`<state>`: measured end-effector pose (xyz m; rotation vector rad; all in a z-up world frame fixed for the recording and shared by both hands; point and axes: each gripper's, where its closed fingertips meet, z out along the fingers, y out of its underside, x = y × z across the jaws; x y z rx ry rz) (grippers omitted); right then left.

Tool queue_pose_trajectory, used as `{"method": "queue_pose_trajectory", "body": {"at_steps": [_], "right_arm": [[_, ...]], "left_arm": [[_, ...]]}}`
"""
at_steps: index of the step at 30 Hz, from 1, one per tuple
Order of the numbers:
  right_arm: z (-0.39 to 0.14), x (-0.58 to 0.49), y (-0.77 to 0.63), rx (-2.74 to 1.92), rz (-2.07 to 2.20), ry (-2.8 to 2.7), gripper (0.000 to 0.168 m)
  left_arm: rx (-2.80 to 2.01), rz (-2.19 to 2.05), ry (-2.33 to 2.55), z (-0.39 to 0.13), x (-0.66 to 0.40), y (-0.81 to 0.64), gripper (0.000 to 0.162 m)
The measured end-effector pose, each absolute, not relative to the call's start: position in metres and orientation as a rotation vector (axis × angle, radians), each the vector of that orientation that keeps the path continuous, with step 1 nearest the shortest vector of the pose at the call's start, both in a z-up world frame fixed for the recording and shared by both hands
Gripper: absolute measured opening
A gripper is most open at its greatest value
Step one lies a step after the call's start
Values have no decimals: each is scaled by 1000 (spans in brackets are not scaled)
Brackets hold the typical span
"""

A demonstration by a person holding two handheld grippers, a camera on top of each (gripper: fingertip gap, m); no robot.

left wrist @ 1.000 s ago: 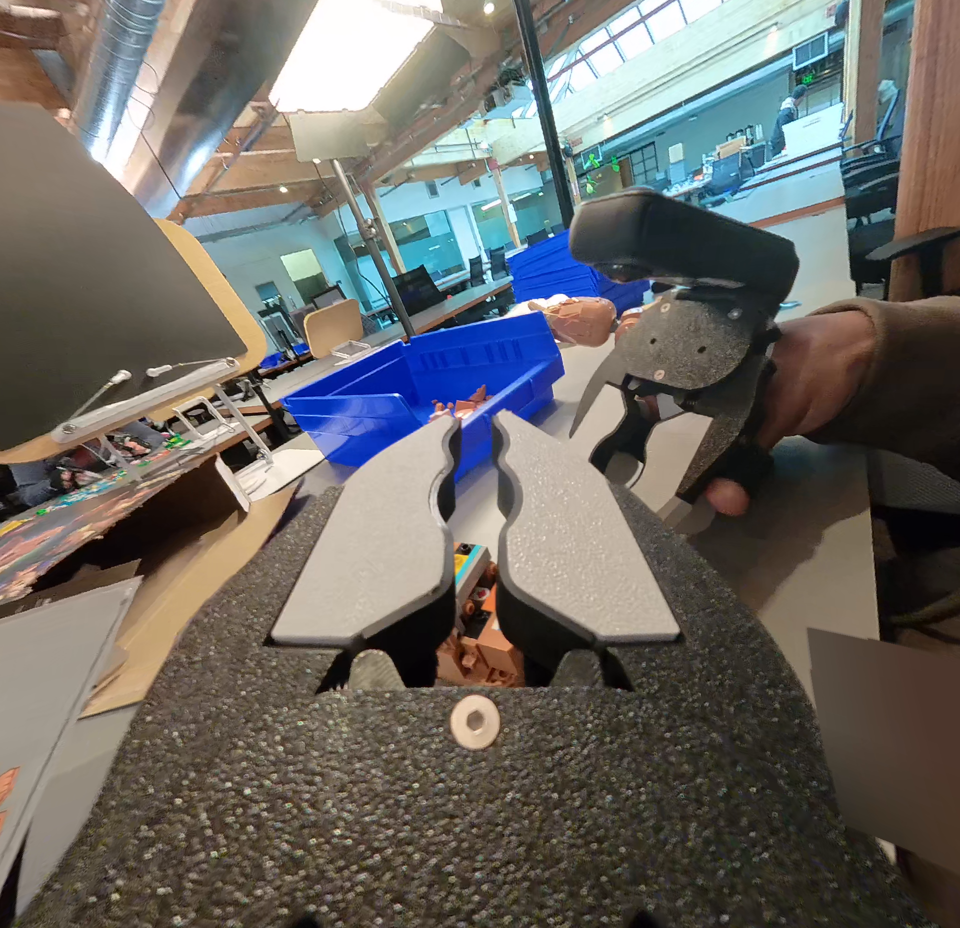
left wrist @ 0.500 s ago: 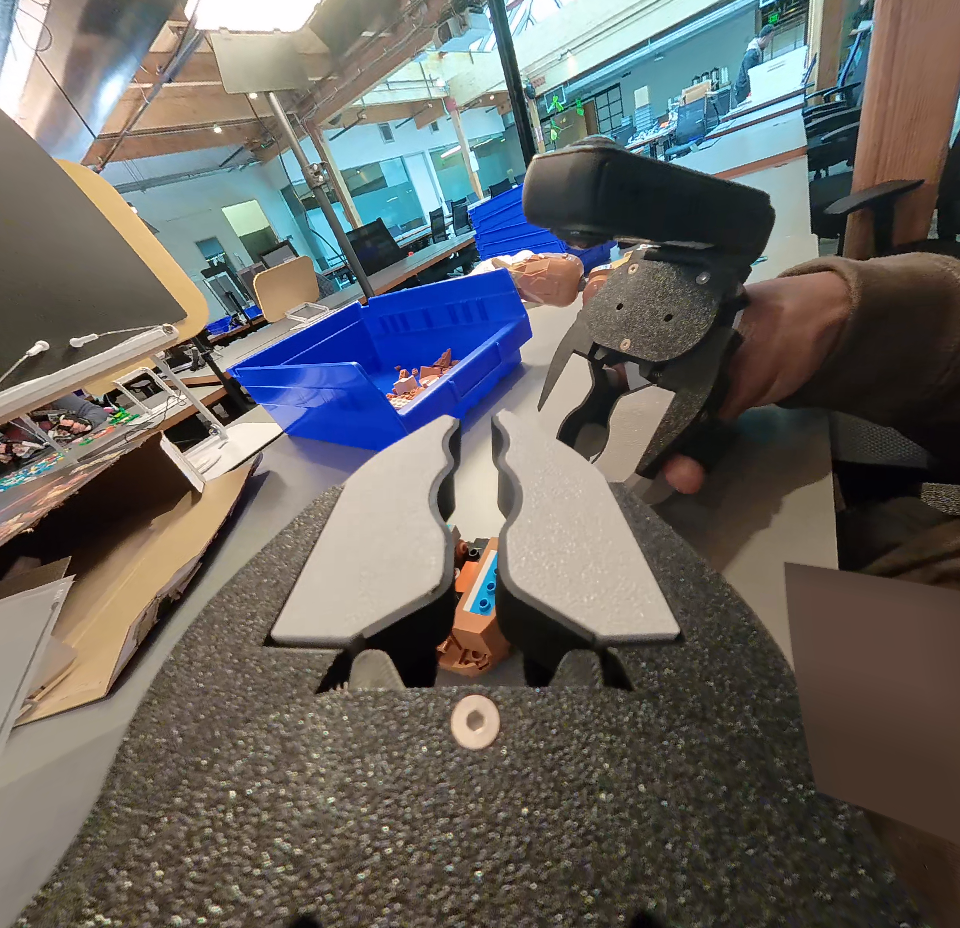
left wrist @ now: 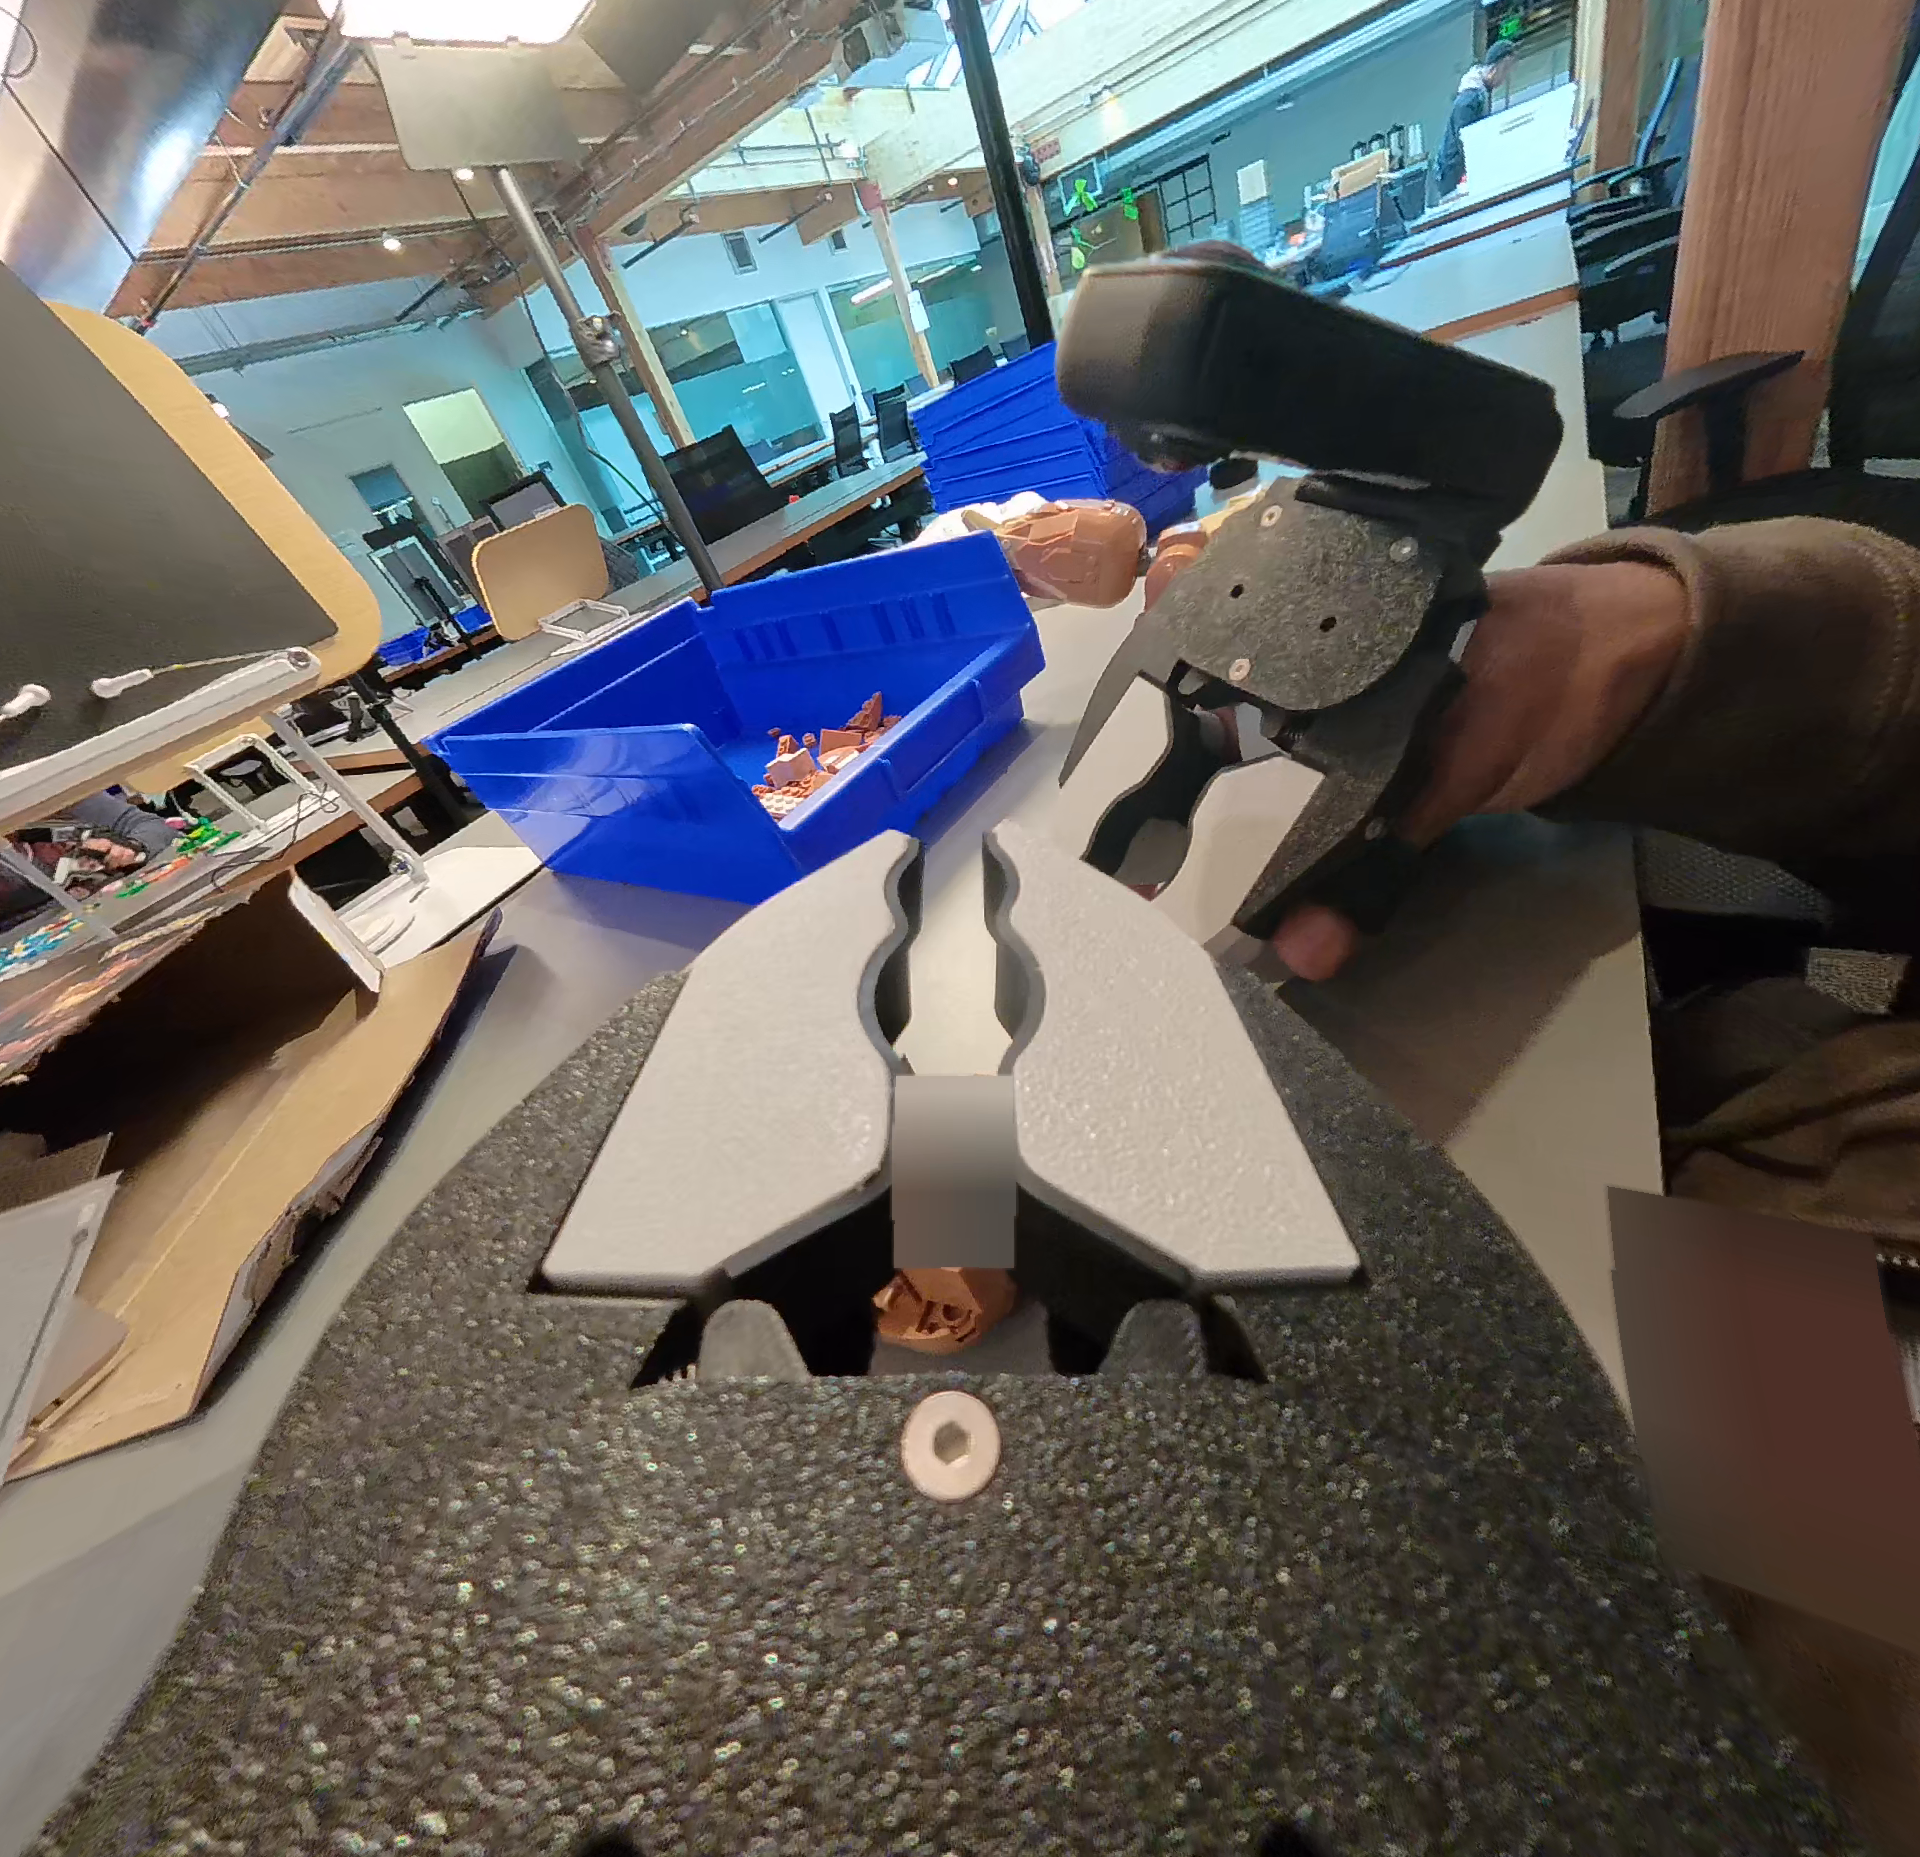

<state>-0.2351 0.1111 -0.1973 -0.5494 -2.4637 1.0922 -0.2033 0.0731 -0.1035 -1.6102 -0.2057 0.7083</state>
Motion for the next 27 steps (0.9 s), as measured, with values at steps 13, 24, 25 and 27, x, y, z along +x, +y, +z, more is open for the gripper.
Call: {"method": "queue_pose_trajectory", "body": {"at_steps": [13, 24, 25, 27], "right_arm": [[-108, -242, 85, -120, 1217, -1988, 32], [-99, -230, 84, 65, 1226, -1793, 32], [-98, -231, 85, 62, 1222, -1786, 32], [-96, -231, 86, 63, 1222, -1765, 32]], "left_arm": [[-1849, 136, -383, -84, -244, 95, 11], [-1739, -134, -435, -93, -238, 95, 11], [-1740, -146, -431, -94, -236, 95, 11], [-1750, -154, -431, -96, -235, 95, 11]]}}
